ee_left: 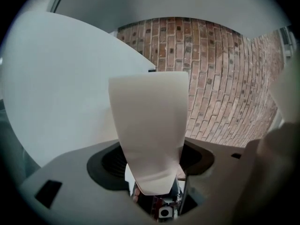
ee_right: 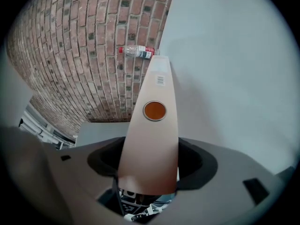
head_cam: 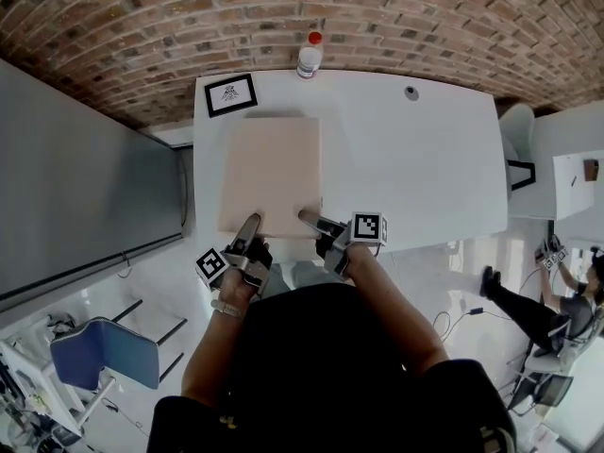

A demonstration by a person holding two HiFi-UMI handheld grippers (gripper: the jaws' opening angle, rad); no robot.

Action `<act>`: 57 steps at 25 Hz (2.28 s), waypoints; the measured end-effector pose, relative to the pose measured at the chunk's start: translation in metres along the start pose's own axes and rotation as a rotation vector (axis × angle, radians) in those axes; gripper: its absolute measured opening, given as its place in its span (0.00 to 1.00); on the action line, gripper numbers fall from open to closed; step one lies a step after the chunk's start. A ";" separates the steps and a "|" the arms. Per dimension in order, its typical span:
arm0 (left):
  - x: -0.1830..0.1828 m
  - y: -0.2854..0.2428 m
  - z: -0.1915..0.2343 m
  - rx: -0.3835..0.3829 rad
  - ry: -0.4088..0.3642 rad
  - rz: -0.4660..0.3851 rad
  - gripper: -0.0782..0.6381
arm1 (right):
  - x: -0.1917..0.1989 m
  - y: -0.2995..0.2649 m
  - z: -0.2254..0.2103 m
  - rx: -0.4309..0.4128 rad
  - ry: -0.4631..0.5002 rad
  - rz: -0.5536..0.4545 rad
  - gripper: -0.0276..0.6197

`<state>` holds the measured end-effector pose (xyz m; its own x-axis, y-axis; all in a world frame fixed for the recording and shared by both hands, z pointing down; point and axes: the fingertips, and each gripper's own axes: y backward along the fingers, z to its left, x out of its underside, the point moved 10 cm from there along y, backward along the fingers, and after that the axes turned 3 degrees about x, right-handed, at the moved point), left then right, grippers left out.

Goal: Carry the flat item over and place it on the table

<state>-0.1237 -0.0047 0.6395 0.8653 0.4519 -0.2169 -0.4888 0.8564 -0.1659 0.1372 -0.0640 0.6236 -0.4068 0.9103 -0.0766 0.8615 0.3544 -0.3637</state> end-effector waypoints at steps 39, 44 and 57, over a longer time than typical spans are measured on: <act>-0.044 -0.014 0.008 -0.031 -0.005 0.189 0.54 | -0.024 -0.051 -0.005 0.134 0.070 -0.139 0.56; -0.046 -0.007 0.005 -0.022 -0.034 0.178 0.54 | -0.029 -0.049 -0.018 0.218 0.096 -0.151 0.59; -0.040 0.009 0.004 -0.012 -0.065 0.140 0.54 | -0.027 -0.034 -0.050 0.344 0.090 -0.147 0.59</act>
<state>-0.1623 -0.0142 0.6504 0.7939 0.5819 -0.1762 -0.6059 0.7812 -0.1504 0.1335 -0.0897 0.6845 -0.4767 0.8758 0.0759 0.6372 0.4037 -0.6565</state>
